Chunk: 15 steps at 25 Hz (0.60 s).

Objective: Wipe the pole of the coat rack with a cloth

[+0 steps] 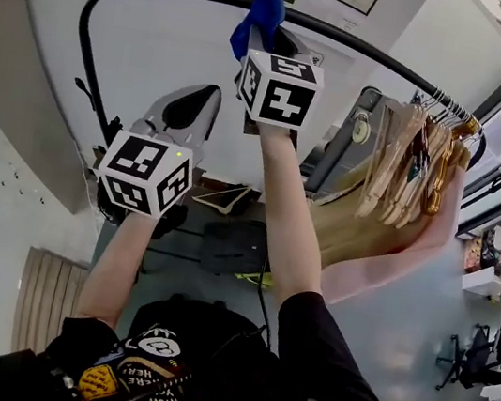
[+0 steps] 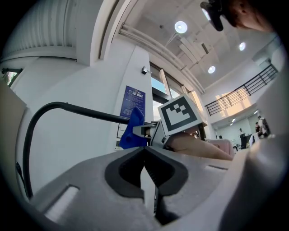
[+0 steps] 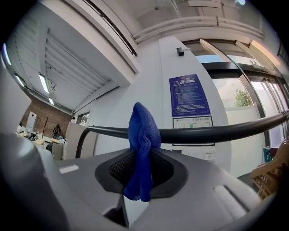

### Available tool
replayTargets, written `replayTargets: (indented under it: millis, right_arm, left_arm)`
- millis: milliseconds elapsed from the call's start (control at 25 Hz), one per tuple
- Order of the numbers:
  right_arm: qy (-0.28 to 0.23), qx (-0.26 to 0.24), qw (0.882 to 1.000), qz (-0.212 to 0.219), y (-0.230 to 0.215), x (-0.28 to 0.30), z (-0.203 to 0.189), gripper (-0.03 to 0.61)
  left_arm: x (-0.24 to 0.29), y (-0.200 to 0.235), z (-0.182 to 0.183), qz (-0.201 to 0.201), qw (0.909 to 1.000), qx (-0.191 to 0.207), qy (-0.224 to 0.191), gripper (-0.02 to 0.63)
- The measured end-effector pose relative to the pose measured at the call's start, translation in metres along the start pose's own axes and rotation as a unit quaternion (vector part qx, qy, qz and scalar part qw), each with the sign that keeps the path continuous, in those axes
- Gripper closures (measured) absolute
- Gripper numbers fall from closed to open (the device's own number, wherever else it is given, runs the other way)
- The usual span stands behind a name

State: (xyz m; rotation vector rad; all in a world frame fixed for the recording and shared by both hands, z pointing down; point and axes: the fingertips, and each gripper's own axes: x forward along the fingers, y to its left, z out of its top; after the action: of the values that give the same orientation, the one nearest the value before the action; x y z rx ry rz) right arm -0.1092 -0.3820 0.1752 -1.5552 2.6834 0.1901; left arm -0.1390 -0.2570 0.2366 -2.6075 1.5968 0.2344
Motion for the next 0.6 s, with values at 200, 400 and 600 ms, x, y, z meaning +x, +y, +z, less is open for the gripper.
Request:
replayTargets:
  millis: [200,400,600]
  right_arm:
    - [0.000,0.002,1.000,-0.026,-0.029,-0.017,0.000,0.502]
    - [-0.005,0.002,0.997,-0.080,-0.097,-0.056,0.000,0.502]
    - [-0.004,0.005,0.988,-0.155,-0.182,-0.104,0.005,0.502]
  left_arm:
    - [0.008,-0.016,0.001,-0.026,0.9997,-0.003,-0.002,0.611]
    - [0.039,-0.064,-0.007,-0.079,0.9968,-0.010,-0.001,0.611]
    - [0.069,-0.119,-0.011,-0.137,0.9905,-0.012,0.004,0.611]
